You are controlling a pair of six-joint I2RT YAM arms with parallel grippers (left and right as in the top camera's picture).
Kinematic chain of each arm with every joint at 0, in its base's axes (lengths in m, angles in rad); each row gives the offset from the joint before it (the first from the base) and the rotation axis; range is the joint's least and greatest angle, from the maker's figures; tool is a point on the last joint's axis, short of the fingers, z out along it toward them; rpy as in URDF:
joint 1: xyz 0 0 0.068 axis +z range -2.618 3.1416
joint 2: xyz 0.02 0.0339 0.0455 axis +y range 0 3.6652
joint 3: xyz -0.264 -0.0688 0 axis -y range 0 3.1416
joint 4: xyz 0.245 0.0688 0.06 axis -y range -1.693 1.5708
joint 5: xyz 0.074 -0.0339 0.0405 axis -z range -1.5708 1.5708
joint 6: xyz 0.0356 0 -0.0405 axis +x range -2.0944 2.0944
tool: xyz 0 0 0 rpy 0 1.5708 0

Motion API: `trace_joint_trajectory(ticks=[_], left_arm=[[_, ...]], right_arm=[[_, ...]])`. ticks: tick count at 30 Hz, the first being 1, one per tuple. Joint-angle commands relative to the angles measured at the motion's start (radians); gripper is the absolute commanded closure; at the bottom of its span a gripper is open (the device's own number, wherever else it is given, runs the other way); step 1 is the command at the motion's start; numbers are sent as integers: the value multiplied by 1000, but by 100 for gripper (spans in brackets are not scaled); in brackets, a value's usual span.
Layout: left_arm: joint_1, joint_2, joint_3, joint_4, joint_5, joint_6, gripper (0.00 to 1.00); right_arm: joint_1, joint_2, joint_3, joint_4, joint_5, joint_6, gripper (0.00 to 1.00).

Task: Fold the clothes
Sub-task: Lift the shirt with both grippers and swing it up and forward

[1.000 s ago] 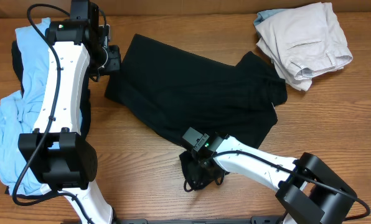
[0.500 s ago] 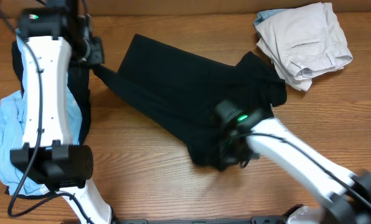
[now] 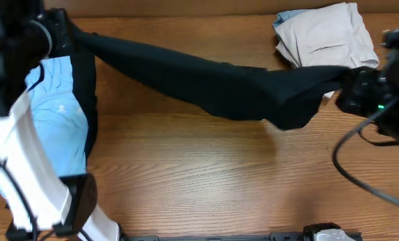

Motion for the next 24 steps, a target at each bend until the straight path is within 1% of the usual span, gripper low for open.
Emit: trace_joint_trajectory(ticks=[1, 5, 9, 14, 20, 24], left_arm=[[-1, -114, 47, 11, -10, 23, 96], [-1, -219, 48, 12, -19, 23, 96], [-1, -320, 48, 16, -67, 23, 96], [-1, -431, 48, 43, -85, 22, 96], [-1, -493, 48, 54, -89, 22, 96], [-1, -483, 30, 53, -89, 22, 96]], right_arm=[[-10, -3, 132, -18, 12, -49, 96], [-10, -17, 276, -91, 37, -49, 96], [-10, -50, 408, -177, 79, -49, 96], [-10, -119, 528, -189, 98, -49, 96], [-10, -160, 620, -189, 98, -70, 96], [-10, -156, 609, -189, 102, -76, 96]])
